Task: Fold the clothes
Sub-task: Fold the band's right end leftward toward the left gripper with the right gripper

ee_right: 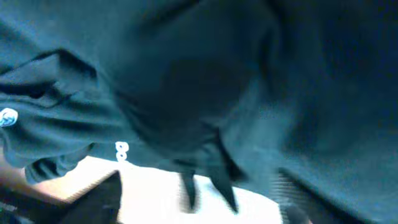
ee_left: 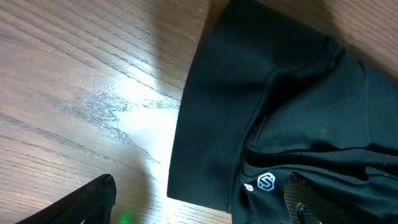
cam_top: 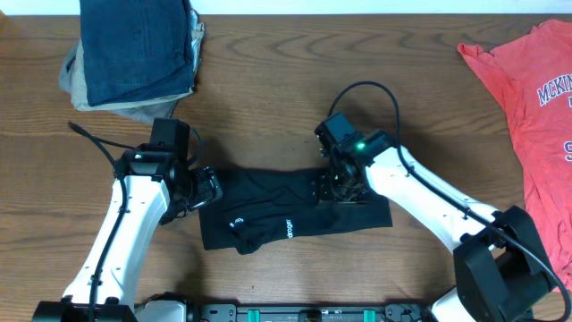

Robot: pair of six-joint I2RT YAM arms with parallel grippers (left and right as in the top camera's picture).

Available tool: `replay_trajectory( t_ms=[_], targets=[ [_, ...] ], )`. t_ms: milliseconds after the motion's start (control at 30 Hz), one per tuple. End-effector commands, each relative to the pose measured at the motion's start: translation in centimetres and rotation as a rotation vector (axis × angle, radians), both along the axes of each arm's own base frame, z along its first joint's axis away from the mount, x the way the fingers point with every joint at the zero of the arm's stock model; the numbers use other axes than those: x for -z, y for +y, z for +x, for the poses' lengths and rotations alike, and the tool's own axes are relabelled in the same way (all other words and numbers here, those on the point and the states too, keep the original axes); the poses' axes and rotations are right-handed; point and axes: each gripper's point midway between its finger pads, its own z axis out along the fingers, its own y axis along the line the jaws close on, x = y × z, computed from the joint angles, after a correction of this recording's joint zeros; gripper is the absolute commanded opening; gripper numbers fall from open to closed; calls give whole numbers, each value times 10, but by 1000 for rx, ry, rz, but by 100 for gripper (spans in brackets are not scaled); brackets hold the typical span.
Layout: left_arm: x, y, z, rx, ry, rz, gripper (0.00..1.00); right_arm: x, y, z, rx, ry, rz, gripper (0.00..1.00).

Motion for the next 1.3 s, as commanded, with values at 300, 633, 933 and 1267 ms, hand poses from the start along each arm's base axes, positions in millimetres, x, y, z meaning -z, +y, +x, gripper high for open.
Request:
replay_trajectory(
  t_ms=[300,633,933,1267],
  targets=[
    [-2,1,3,-4,-9,0,88,-12,-4,13,-18,-15,25,81],
    [-2,1,3,-4,-9,0,88,-5,12,35,-41,-94,80,48],
    [-2,1,3,-4,-10,0,88,31,31,45,-35,-50,117,17],
    [-2,1,3,-4,-10,0,93,27,33,73,-25,-145,103,35]
  ],
)
